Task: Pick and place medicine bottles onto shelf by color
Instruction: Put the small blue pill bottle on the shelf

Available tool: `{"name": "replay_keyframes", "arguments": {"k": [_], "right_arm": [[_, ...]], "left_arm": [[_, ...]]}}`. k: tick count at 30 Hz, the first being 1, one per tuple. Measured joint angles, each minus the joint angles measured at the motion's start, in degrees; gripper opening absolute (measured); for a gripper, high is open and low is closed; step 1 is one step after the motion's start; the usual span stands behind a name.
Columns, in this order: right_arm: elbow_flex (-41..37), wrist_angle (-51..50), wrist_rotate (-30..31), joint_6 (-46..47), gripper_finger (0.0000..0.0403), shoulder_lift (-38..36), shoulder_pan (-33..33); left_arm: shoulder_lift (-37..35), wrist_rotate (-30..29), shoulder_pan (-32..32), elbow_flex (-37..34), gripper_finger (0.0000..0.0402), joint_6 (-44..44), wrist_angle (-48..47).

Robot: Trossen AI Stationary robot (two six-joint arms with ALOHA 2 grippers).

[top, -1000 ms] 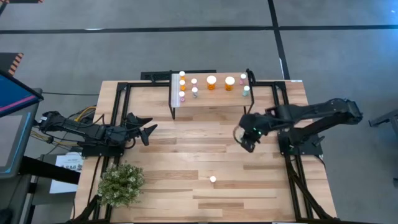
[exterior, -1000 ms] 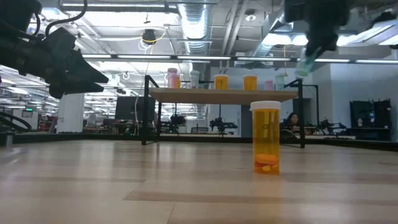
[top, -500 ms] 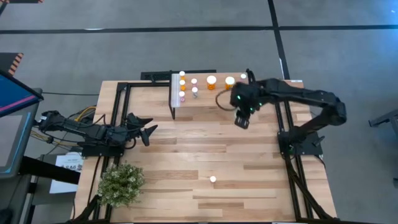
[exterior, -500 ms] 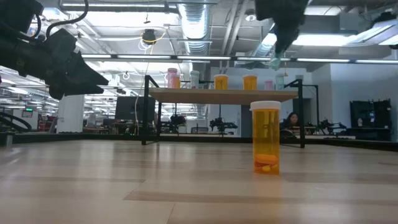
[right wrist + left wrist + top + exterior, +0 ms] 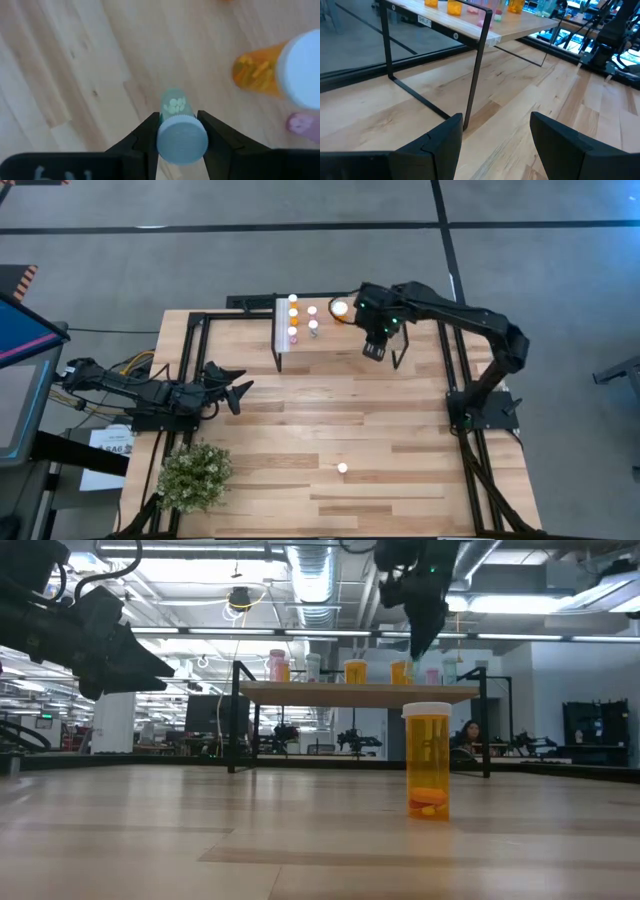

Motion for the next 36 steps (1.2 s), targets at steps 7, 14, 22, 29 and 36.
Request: {"name": "replay_keyframes", "arguments": {"k": [7,14,22,29,36], "right_arm": [[2.4,-0.5,-0.8,-1.8,0.0140,3.4,-2.2],[2.8,-0.6,-0.9,-2.8,0.0144,3.6,-2.8],[2.8,-0.4,-0.9,-2.7,0.0141,3.6,-2.7],[2.8,0.1,-0.7,-2.7,0.0148,3.6,-2.8],[1.8,0.6,0.2,-2.9,0.0145,3.6,-2.8]], "left_arm": [[0.0,0.0,0.0,0.0,0.0219,0.0,0.0],[0.0,0.0,0.0,0.0,0.0219,0.0,0.0],[0.0,0.0,0.0,0.0,0.0219,0.0,0.0],[0.0,0.0,0.0,0.0,0.0219,0.0,0.0],[0.0,0.0,0.0,0.0,0.0219,0.0,0.0]]}}
